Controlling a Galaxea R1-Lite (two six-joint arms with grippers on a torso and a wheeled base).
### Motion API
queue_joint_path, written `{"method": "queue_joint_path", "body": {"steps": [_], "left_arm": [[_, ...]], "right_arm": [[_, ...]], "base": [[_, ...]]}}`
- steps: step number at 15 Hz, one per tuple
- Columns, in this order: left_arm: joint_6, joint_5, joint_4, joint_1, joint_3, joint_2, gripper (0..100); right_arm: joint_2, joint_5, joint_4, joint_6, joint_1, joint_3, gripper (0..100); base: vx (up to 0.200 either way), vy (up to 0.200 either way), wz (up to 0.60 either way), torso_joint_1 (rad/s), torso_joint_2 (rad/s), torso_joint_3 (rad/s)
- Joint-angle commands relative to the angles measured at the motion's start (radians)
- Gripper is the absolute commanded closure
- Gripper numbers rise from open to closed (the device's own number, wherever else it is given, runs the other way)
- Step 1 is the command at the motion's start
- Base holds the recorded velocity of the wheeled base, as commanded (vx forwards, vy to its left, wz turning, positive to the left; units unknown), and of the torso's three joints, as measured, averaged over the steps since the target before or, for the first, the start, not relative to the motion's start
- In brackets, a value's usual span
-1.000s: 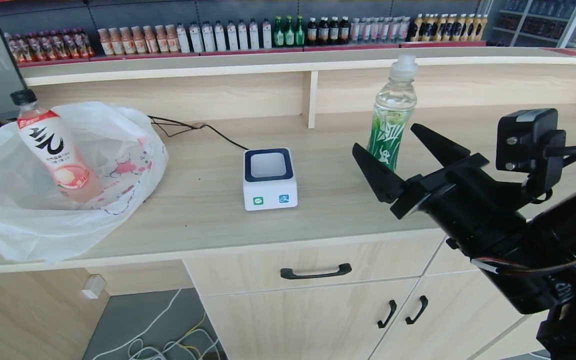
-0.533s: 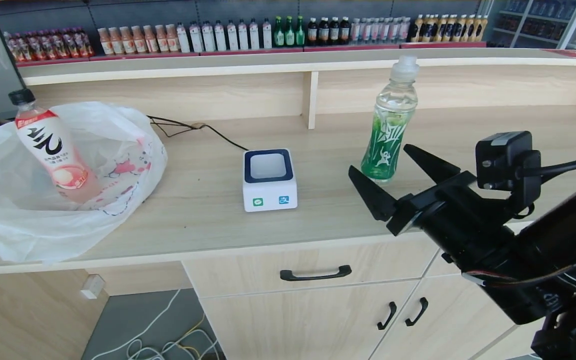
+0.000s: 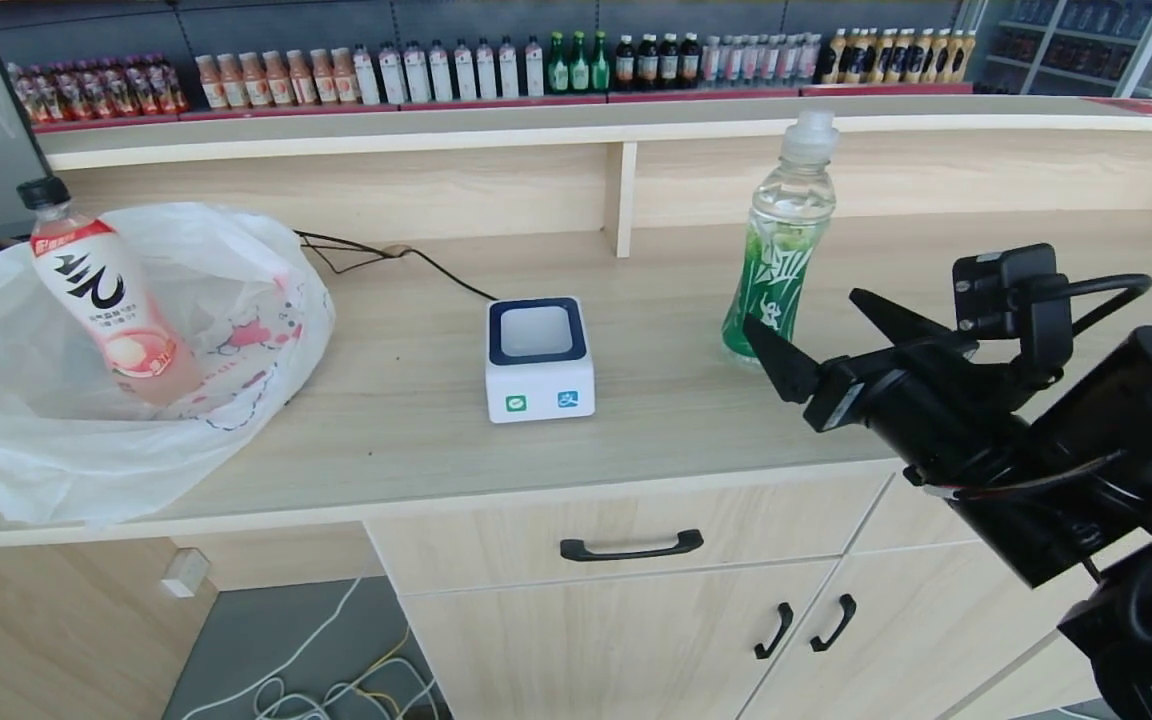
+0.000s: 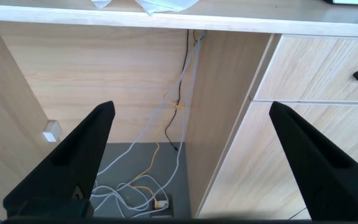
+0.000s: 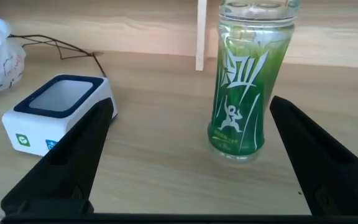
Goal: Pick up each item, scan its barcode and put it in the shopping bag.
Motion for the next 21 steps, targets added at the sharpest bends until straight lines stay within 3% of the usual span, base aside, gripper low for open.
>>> {"method": "queue_joint_path", "body": {"steps": [1, 11, 15, 21], "left_arm": [[0.0, 0.0, 0.0, 0.0, 0.0, 0.0, 0], [0.0, 0.0, 0.0, 0.0, 0.0, 0.0, 0], [0.0, 0.0, 0.0, 0.0, 0.0, 0.0, 0], [0.0, 0.0, 0.0, 0.0, 0.0, 0.0, 0]], "right_arm": [[0.02, -0.053, 0.063, 0.0, 0.001, -0.087, 0], [0.148, -0.064, 0.244, 0.002, -0.099, -0.36, 0], [0.188, -0.05, 0.254, 0.005, -0.142, -0.421, 0], [0.254, -0.021, 0.257, 0.031, -0.139, -0.496, 0]], "base": [[0.0, 0.0, 0.0, 0.0, 0.0, 0.0], [0.0, 0.0, 0.0, 0.0, 0.0, 0.0], [0.0, 0.0, 0.0, 0.0, 0.0, 0.0], [0.0, 0.0, 0.0, 0.0, 0.0, 0.0]]}}
